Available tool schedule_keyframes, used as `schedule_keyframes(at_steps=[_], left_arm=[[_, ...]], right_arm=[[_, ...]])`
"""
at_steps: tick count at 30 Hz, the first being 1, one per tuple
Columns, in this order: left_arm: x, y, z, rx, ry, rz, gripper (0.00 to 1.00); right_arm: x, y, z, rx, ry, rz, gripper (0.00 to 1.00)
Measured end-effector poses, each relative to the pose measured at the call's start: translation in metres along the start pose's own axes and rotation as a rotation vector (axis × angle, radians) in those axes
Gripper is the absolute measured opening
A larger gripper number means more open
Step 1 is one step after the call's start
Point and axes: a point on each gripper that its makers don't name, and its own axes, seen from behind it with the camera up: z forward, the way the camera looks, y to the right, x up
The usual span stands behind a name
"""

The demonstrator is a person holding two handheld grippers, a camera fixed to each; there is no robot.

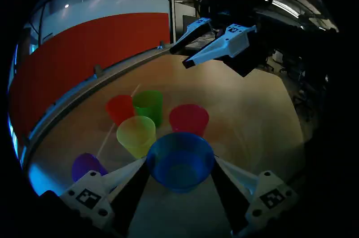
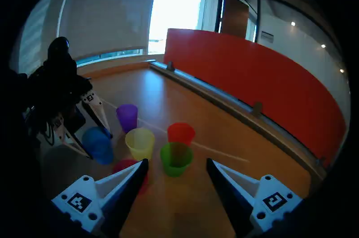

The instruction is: Pour water

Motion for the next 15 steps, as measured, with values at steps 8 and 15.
schedule_keyframes(at_steps=[8, 15], left_arm=[[0.001, -0.006, -0.016, 0.027, 0.010, -0.008, 0.87], [0.005, -0.009, -0.028, 0.046, 0.032, -0.019, 0.87]], right_arm=[[-0.009, 0.001, 0.020, 0.014, -0.013, 0.014, 1.00], [-0.018, 0.002, 0.038, 0.026, -0.032, 0.025, 1.00]])
